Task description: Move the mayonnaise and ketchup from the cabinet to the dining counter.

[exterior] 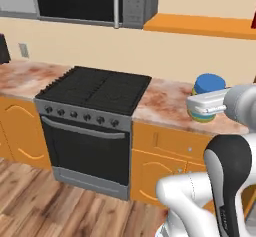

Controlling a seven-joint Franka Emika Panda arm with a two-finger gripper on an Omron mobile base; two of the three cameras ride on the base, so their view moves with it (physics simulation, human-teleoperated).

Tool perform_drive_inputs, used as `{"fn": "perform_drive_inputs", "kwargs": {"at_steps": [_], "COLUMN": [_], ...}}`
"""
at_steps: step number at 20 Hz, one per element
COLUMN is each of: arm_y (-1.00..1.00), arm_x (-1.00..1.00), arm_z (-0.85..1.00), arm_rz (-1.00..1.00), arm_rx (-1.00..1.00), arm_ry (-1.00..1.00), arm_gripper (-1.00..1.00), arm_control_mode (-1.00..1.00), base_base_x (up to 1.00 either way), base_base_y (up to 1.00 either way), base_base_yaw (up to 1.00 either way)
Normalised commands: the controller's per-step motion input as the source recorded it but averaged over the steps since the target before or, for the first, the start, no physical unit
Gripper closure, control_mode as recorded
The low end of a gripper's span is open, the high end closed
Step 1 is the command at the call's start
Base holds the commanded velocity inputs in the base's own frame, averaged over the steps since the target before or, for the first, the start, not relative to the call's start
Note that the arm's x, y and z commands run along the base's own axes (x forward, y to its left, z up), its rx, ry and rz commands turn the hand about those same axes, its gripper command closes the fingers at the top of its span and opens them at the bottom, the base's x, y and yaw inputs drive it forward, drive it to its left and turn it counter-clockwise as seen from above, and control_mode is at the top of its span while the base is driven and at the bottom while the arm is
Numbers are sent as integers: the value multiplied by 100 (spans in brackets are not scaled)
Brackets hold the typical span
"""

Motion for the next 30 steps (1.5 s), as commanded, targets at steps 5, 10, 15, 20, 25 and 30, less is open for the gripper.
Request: {"fn": "perform_drive_inputs", "kwargs": {"at_steps": [5,10,15,20,25,30], "arm_y": [0,0,0,0,0,0], "arm_x": [0,0,0,0,0,0], "arm_z": [0,0,0,0,0,0], "arm_rz": [0,0,0,0,0,0], "arm_rx": [0,0,0,0,0,0], "arm_ry": [0,0,0,0,0,0], "arm_gripper": [100,100,100,100,100,100], "arm_control_mode": [100,100,100,100,100,100], "base_base_x": [-58,-29,-28,-4,-5,-3], "base_base_y": [20,8,11,14,12,9], "base_base_yaw": [98,100,100,98,72,72]}}
